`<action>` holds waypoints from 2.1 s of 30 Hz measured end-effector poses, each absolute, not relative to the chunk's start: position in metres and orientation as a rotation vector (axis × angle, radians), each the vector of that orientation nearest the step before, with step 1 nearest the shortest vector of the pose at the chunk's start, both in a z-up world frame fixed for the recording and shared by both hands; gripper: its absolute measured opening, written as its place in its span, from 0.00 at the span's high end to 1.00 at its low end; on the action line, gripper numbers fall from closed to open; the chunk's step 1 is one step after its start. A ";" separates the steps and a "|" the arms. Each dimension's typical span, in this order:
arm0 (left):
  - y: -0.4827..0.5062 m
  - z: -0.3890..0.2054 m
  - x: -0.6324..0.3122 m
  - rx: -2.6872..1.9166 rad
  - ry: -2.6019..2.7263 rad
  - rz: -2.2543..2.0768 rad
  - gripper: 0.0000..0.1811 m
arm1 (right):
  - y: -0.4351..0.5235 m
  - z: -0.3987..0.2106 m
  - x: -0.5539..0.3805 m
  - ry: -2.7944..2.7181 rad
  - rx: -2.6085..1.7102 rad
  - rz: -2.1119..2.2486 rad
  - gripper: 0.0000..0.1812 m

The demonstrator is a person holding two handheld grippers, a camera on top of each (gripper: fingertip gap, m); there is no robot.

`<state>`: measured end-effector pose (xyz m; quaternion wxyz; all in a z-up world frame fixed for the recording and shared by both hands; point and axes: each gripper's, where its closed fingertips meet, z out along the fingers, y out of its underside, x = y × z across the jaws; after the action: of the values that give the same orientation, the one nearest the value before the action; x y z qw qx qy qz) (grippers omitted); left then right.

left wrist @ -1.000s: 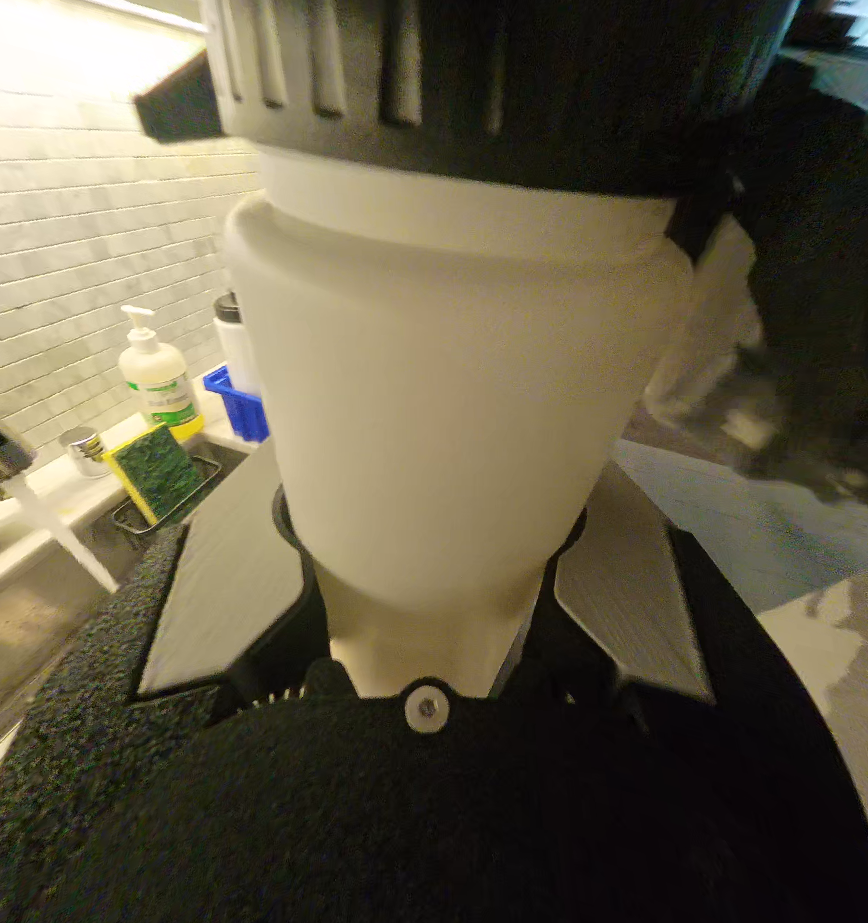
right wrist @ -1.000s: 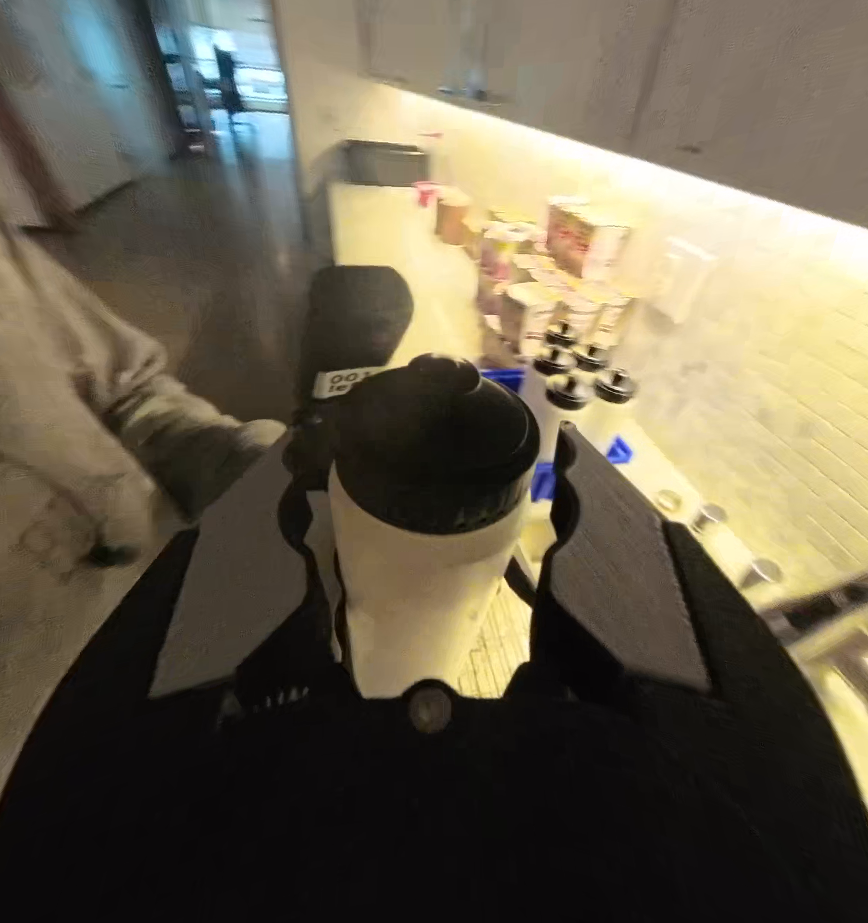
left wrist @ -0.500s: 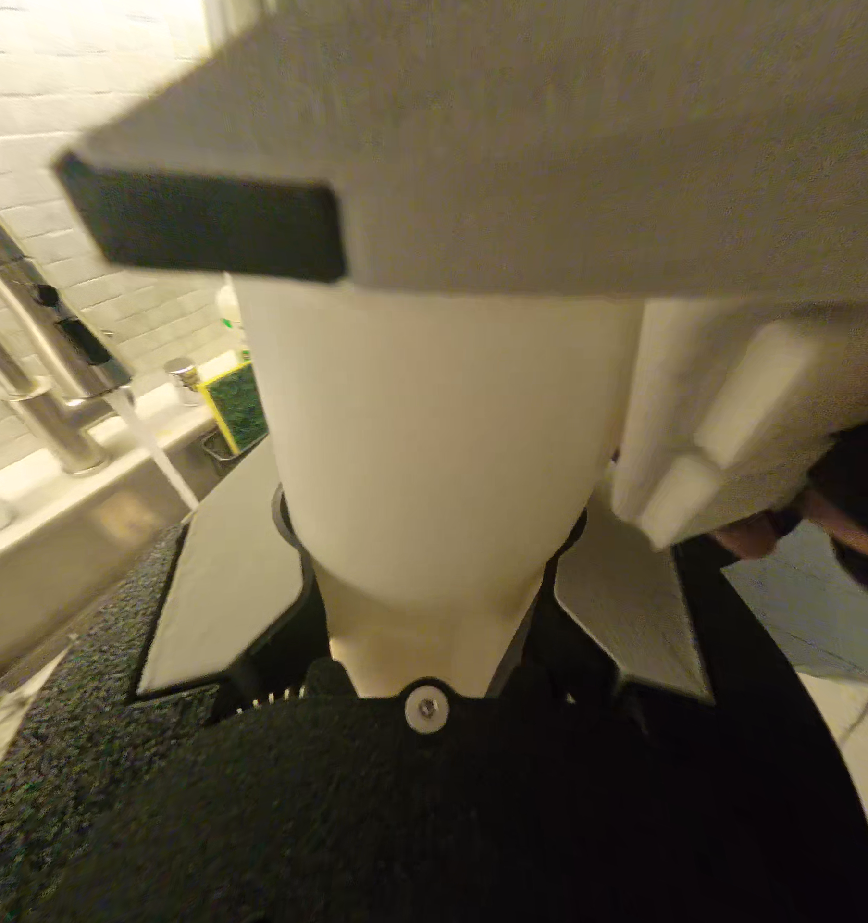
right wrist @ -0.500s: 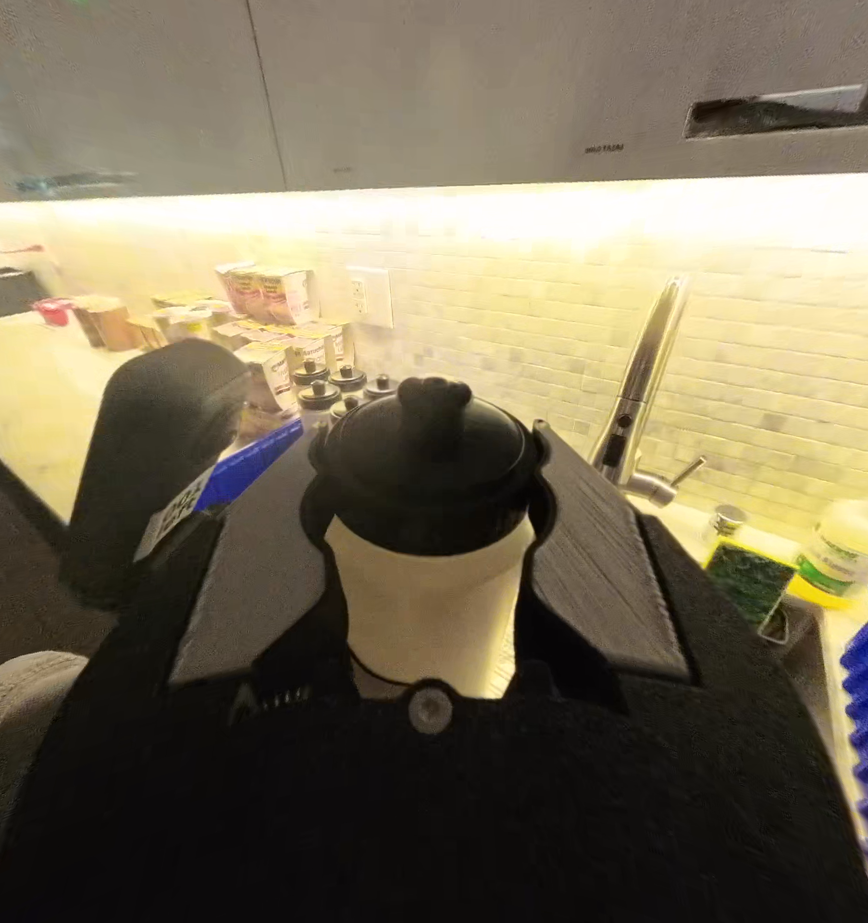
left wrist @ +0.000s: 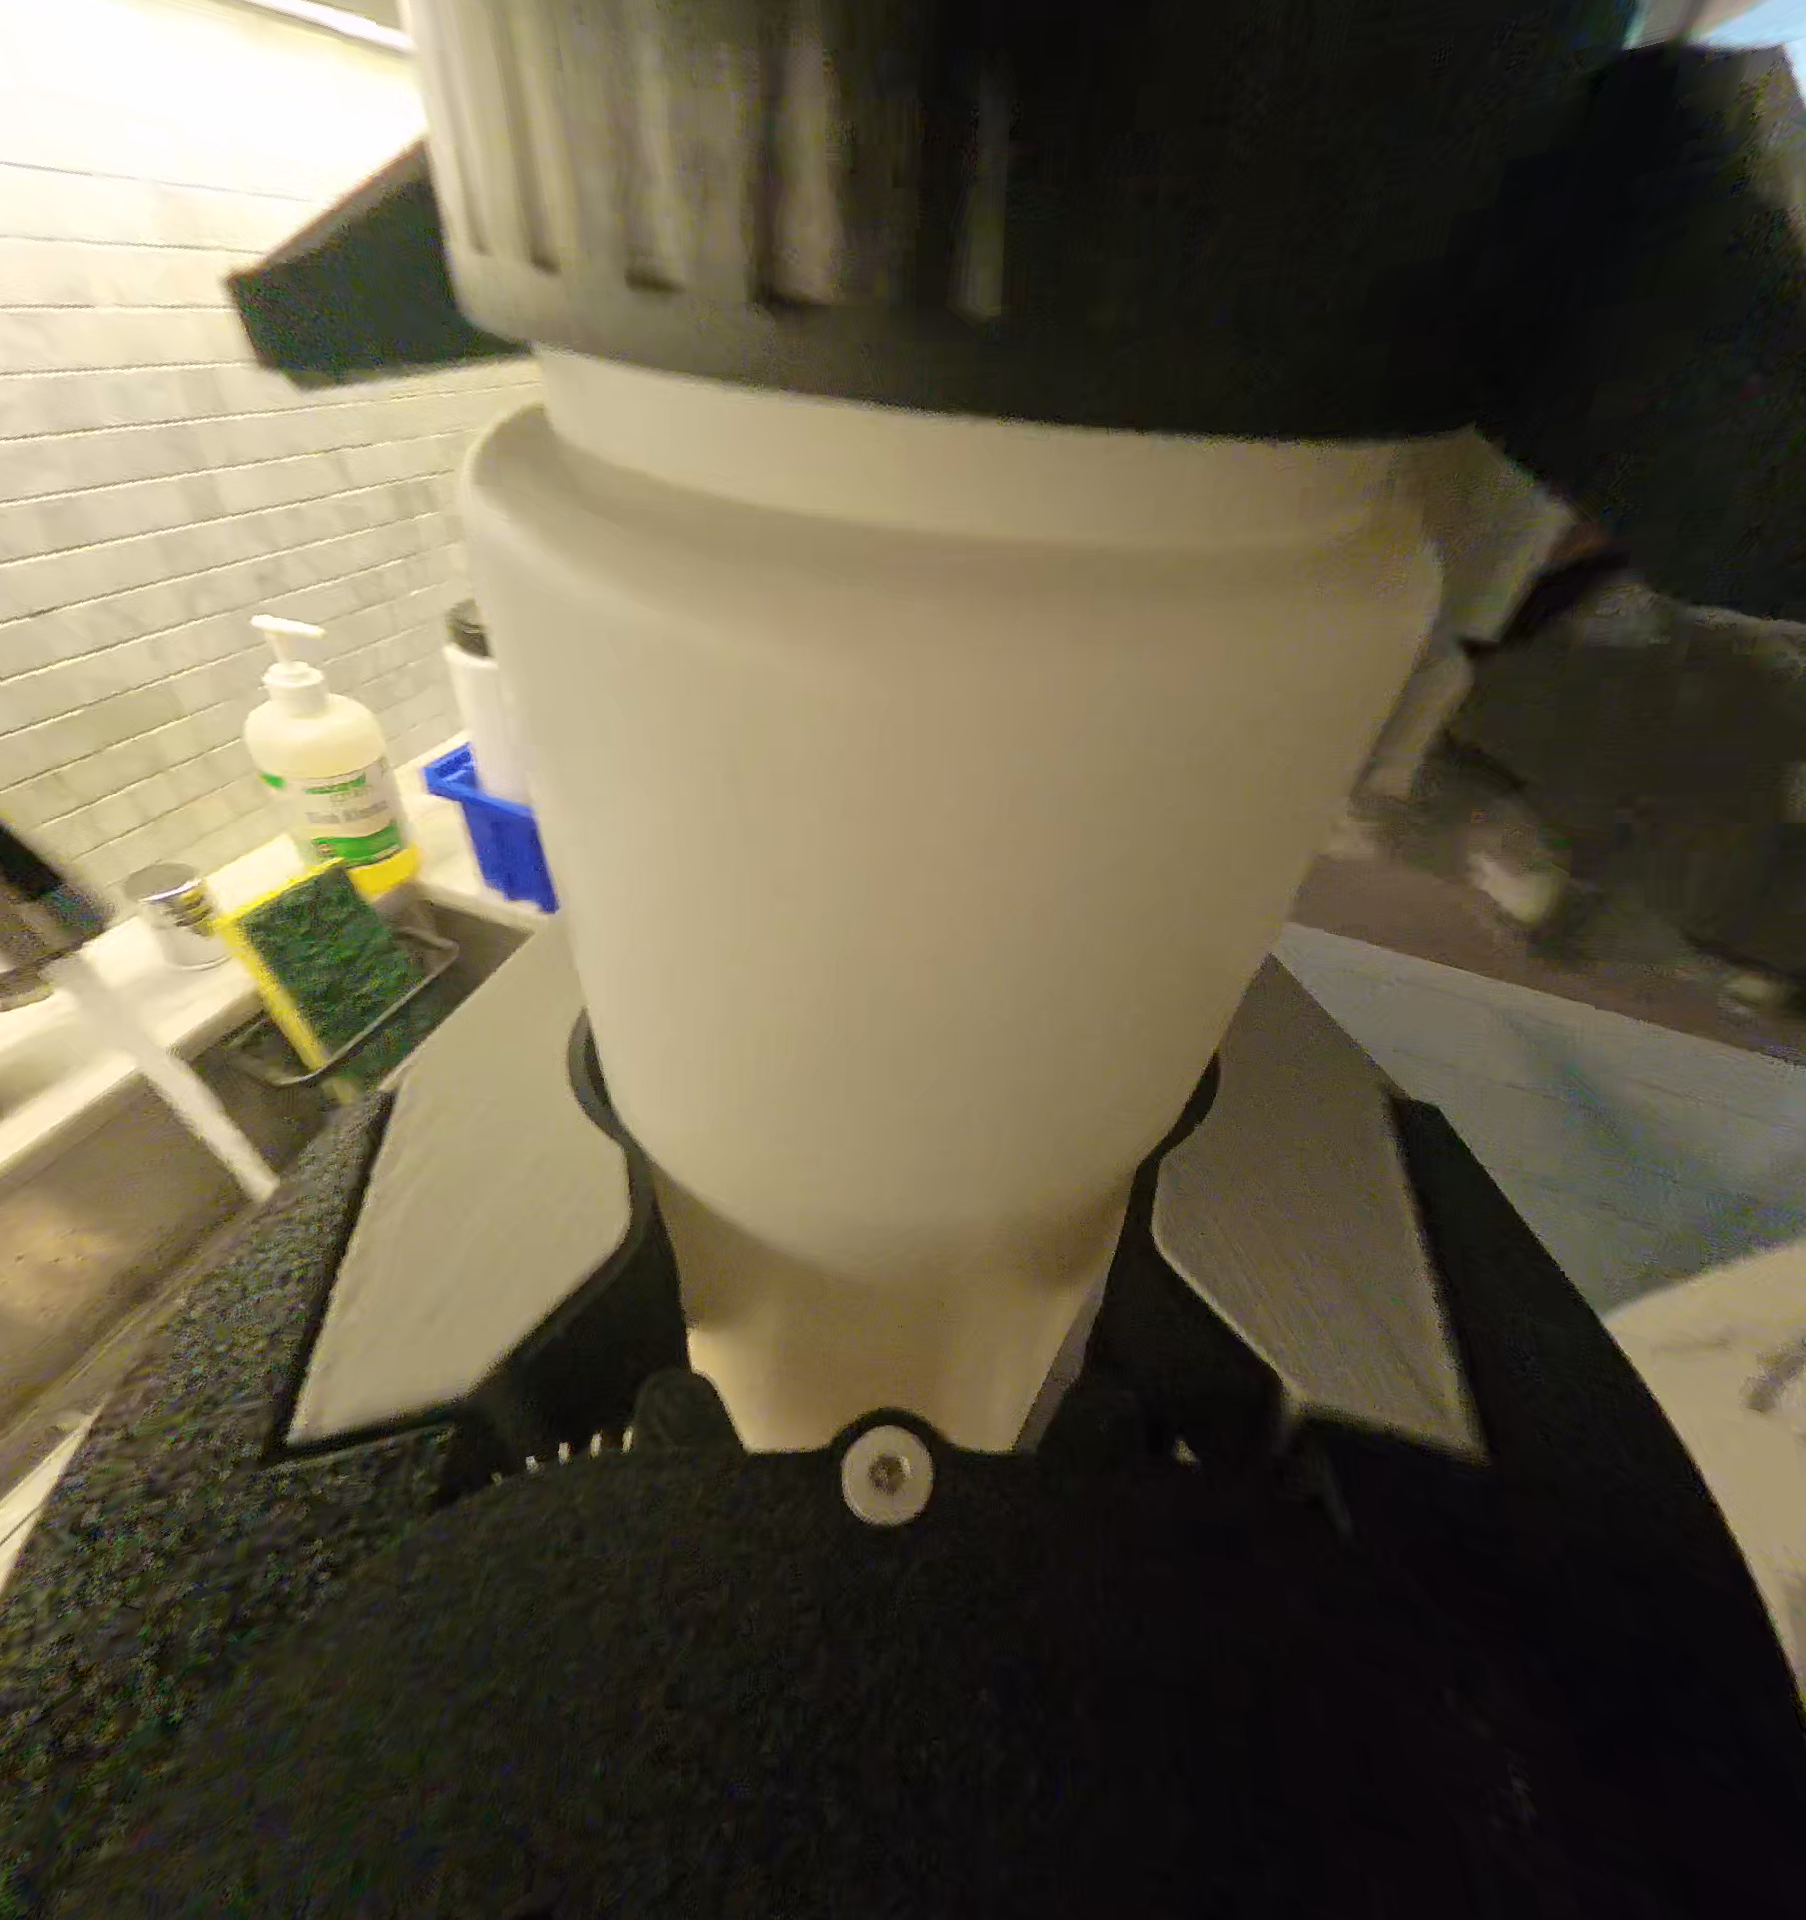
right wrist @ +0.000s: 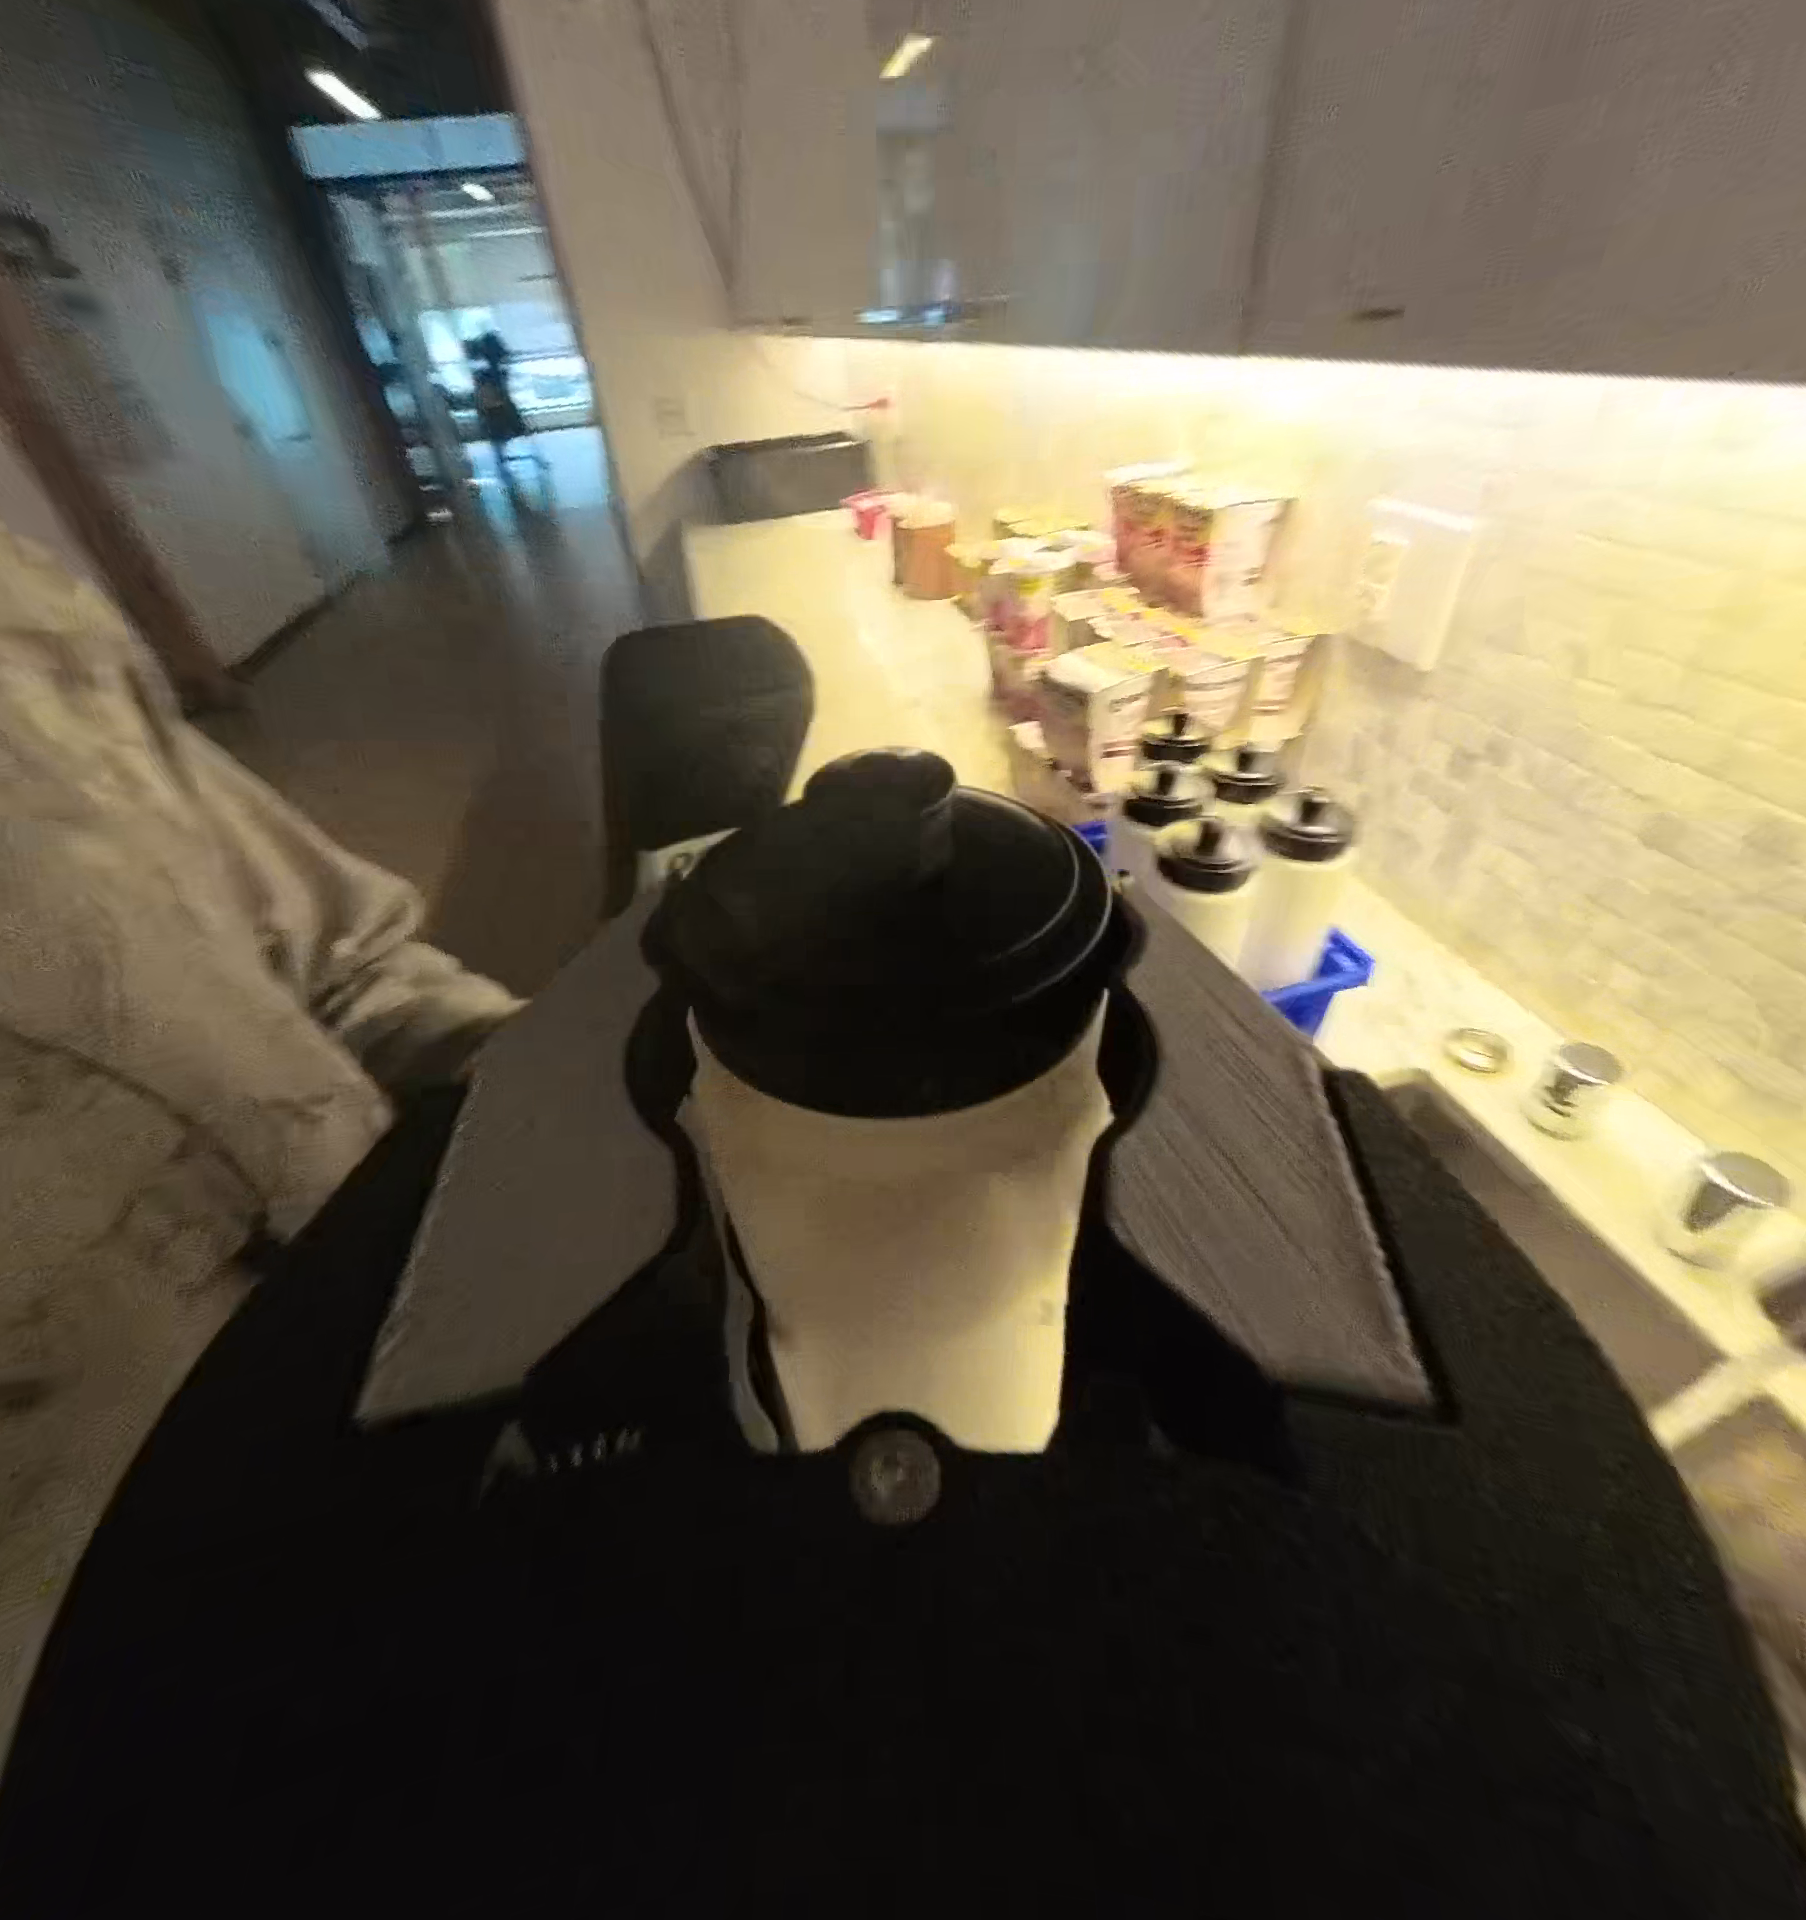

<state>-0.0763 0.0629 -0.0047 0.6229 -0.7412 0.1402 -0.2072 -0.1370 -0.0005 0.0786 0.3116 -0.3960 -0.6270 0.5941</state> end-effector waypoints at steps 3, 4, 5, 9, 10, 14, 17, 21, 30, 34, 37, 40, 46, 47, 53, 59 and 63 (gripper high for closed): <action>0.070 -0.014 -0.098 -1.751 0.238 -0.361 0.43 | 0.021 0.071 -0.152 -1.254 -1.293 1.275 0.57; 0.072 -0.019 -0.103 -1.769 0.222 -0.321 0.43 | 0.027 0.068 -0.152 -1.131 -1.351 1.161 0.57; 0.074 -0.023 -0.106 -1.779 0.222 -0.278 0.43 | 0.032 0.065 -0.150 -1.036 -1.390 1.067 0.57; 0.072 -0.024 -0.100 -1.779 0.251 -0.355 0.43 | 0.025 0.071 -0.148 -1.119 -1.291 1.042 0.46; 0.071 -0.023 -0.098 -1.774 0.276 -0.372 0.43 | 0.019 0.077 -0.145 -1.214 -1.232 1.106 0.45; 0.062 -0.017 -0.085 -1.746 0.364 -0.467 0.43 | 0.003 0.089 -0.130 -1.666 -0.987 1.383 0.46; 0.057 -0.012 -0.076 -1.734 0.419 -0.514 0.43 | -0.007 0.085 -0.125 -1.896 -0.902 1.544 0.53; 0.060 -0.007 -0.081 -1.737 0.386 -0.519 0.43 | 0.002 0.089 -0.142 -1.731 -0.985 1.584 0.58; 0.086 -0.034 -0.104 -1.807 0.288 -0.440 0.43 | 0.046 0.059 -0.154 -1.037 -1.327 0.982 0.53; 0.092 -0.030 -0.096 -1.779 0.334 -0.490 0.43 | 0.045 0.066 -0.141 -1.237 -1.199 1.137 0.49; 0.094 -0.024 -0.086 -1.756 0.404 -0.516 0.43 | 0.052 0.066 -0.131 -1.465 -1.131 1.285 0.47; 0.097 -0.019 -0.073 -1.744 0.467 -0.528 0.43 | 0.052 0.060 -0.128 -1.618 -1.133 1.419 0.46; 0.121 -0.018 -0.060 -1.761 0.435 -0.527 0.43 | 0.072 0.064 -0.124 -1.454 -1.077 1.463 0.55; 0.127 -0.020 -0.059 -1.765 0.425 -0.510 0.43 | 0.078 0.066 -0.123 -1.403 -1.094 1.479 0.57; 0.157 -0.023 -0.044 -1.762 0.413 -0.494 0.43 | 0.114 0.062 -0.110 -1.363 -1.174 1.370 0.57; 0.197 -0.023 -0.033 -1.771 0.358 -0.434 0.43 | 0.156 0.060 -0.095 -1.276 -1.289 1.237 0.57; 0.222 -0.022 -0.037 -1.768 0.269 -0.303 0.43 | 0.182 0.062 -0.091 -1.118 -1.341 1.117 0.57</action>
<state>-0.0366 0.2219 -0.0224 0.6162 -0.7677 0.1167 -0.1315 -0.0912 0.1821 0.0616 0.5092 -0.5568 -0.4642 0.4639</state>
